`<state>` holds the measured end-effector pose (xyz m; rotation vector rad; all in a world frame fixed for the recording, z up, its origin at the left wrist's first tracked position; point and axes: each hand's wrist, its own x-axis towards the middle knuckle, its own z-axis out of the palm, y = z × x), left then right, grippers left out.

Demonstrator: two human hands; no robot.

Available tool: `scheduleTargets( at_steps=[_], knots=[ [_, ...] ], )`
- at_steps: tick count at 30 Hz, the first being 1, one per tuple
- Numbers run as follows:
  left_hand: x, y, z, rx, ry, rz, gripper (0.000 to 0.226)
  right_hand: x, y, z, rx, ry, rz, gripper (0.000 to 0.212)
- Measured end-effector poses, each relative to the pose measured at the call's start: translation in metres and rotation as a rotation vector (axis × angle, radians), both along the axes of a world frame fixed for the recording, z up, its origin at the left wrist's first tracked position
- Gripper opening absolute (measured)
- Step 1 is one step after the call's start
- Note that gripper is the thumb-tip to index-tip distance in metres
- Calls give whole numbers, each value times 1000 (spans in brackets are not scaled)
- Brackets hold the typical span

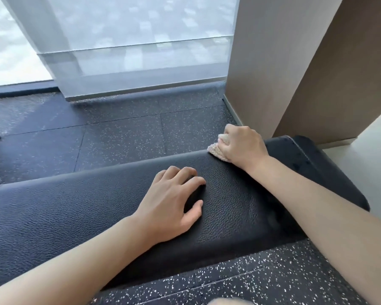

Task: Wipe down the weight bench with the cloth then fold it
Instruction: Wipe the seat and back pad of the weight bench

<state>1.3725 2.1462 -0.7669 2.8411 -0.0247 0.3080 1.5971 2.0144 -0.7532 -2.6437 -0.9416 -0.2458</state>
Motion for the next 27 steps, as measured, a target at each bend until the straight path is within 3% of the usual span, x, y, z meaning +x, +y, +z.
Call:
scheduleTargets(
  at_steps=[4,9,15,19,24,27],
  knots=[
    [13,-1,0,-21,-47,-24,36,-4,1,0,7,-14,-31,26],
    [47,9,6,-68,25,-231,41,-23,-13,2,12,-56,-46,28],
    [66,27,7,-68,39,-397,40,-110,-80,-2,58,-47,-104,45],
    [93,23,12,-109,90,-456,45,-163,-116,-2,88,-3,-132,42],
    [107,14,4,-188,91,-470,45,-124,-99,-5,28,-114,-139,40],
    [104,18,-1,-223,77,-465,51,-66,-67,1,-27,-61,-223,31]
  ],
)
